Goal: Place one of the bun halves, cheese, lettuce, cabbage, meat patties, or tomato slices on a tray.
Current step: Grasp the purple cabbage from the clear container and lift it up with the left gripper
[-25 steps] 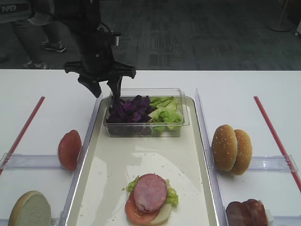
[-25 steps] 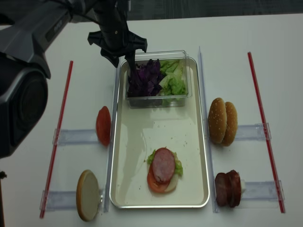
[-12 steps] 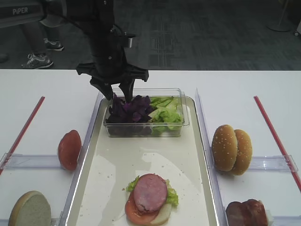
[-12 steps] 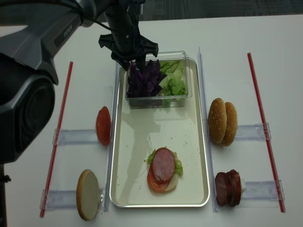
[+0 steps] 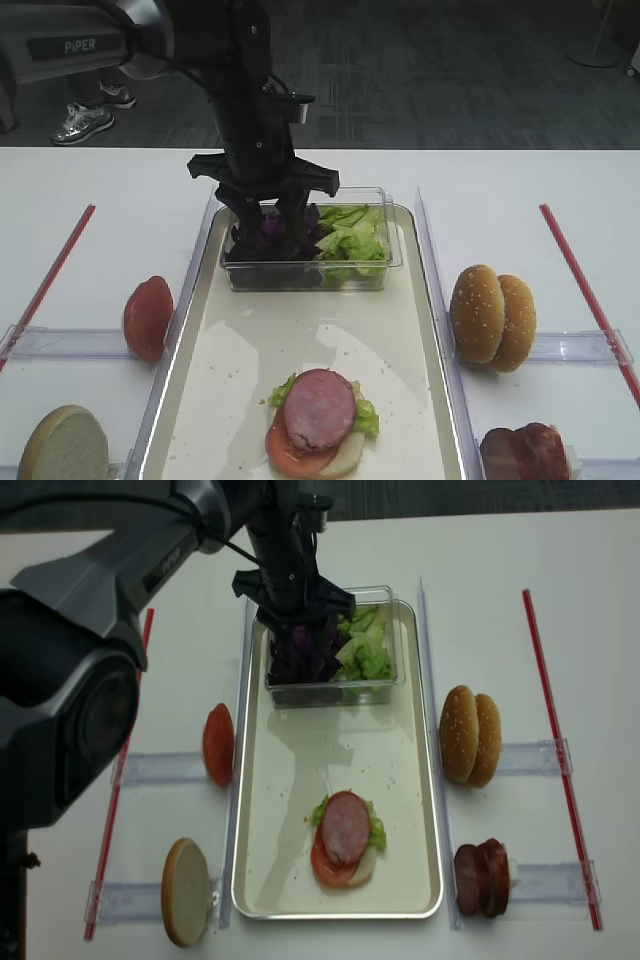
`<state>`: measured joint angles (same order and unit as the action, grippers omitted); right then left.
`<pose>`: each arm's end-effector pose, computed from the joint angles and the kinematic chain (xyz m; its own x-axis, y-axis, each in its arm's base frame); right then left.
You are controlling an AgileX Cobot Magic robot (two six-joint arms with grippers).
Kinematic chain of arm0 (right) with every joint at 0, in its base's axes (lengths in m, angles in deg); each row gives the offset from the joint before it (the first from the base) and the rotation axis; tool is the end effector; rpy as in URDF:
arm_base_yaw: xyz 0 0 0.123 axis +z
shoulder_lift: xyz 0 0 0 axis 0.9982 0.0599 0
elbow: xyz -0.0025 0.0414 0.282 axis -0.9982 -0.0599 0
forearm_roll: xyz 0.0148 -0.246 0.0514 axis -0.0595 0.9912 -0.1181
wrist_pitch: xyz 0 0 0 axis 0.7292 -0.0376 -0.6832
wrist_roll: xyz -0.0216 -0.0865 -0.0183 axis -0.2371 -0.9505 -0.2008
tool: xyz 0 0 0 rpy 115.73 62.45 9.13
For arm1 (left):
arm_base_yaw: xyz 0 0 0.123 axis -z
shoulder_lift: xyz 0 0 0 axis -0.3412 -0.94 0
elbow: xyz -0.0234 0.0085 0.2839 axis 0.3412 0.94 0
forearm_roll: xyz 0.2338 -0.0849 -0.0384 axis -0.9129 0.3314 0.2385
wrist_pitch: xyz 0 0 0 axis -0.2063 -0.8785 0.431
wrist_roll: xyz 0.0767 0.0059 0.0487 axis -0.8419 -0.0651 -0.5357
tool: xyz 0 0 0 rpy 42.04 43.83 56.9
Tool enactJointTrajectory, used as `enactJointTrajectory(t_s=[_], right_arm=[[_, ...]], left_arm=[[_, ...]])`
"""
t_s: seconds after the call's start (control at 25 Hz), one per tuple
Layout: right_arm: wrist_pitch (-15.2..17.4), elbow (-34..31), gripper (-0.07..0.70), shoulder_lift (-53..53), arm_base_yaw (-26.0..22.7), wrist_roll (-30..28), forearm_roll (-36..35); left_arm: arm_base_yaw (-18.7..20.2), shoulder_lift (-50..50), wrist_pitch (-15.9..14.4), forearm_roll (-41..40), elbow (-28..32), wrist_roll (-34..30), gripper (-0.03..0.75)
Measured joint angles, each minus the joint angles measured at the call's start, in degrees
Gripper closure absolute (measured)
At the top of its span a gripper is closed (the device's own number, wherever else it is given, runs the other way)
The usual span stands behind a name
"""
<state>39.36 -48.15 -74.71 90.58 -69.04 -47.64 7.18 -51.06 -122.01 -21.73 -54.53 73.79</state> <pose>-0.0083 0.0054 0.2664 -0.5215 0.0007 -0.8533 -0.1065 0.9921 0.0659 0.4157 -0.2208 0.2080 -0.9441 0.2938 -0.1494 0.3102 0.9452 -0.1014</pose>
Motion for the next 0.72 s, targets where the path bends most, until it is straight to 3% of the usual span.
enactJointTrajectory(t_s=[0.72], right_arm=[[0.0, 0.0, 0.186, 0.0, 0.0, 0.0, 0.0]], left_arm=[[0.14, -3.07, 0.0, 0.0, -0.25, -1.27, 0.363]])
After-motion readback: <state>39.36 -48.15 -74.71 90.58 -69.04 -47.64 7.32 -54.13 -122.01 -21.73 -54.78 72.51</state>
